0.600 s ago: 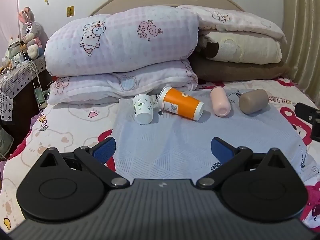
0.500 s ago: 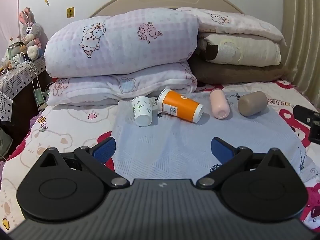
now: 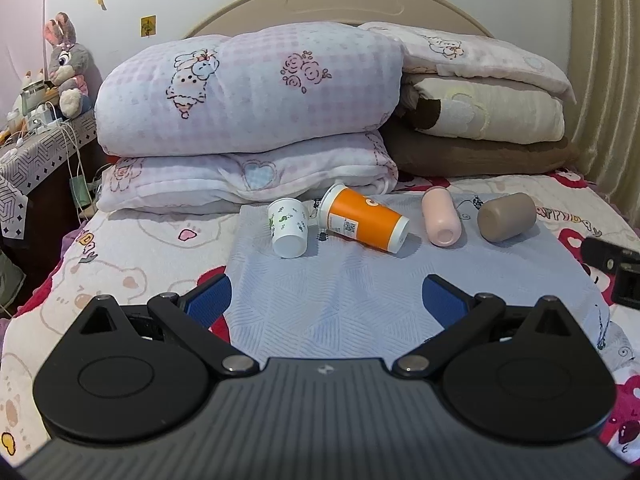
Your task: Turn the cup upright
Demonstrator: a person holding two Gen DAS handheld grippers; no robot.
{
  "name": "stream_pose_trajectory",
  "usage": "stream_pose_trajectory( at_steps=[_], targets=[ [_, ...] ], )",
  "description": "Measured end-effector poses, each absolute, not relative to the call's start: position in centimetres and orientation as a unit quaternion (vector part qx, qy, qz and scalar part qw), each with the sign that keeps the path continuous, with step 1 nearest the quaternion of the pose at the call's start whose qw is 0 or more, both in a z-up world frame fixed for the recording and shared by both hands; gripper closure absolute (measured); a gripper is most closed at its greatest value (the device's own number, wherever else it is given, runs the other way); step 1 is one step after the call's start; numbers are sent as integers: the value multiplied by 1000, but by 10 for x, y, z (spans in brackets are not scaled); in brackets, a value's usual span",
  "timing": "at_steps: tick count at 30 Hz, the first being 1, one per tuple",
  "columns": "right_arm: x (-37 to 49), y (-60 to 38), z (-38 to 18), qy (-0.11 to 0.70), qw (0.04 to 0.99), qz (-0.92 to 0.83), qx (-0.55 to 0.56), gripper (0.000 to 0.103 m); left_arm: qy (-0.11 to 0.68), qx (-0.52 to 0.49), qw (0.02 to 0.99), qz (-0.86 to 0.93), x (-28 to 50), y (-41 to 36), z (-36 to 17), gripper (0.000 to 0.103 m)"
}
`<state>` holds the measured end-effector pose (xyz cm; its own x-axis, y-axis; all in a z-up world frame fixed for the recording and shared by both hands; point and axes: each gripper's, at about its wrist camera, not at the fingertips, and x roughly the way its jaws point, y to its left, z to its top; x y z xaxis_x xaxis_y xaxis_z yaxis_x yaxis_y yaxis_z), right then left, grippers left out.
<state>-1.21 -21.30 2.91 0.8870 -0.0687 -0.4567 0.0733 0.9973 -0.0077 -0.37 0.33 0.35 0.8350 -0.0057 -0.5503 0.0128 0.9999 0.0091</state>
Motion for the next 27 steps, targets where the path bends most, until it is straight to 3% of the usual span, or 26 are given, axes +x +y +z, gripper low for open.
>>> stream_pose_trajectory(
  at_steps=[27],
  targets=[
    [-7,-209,20,269,963,-27,15,0,280,-1,960,2,-7,9,4,0]
  ],
)
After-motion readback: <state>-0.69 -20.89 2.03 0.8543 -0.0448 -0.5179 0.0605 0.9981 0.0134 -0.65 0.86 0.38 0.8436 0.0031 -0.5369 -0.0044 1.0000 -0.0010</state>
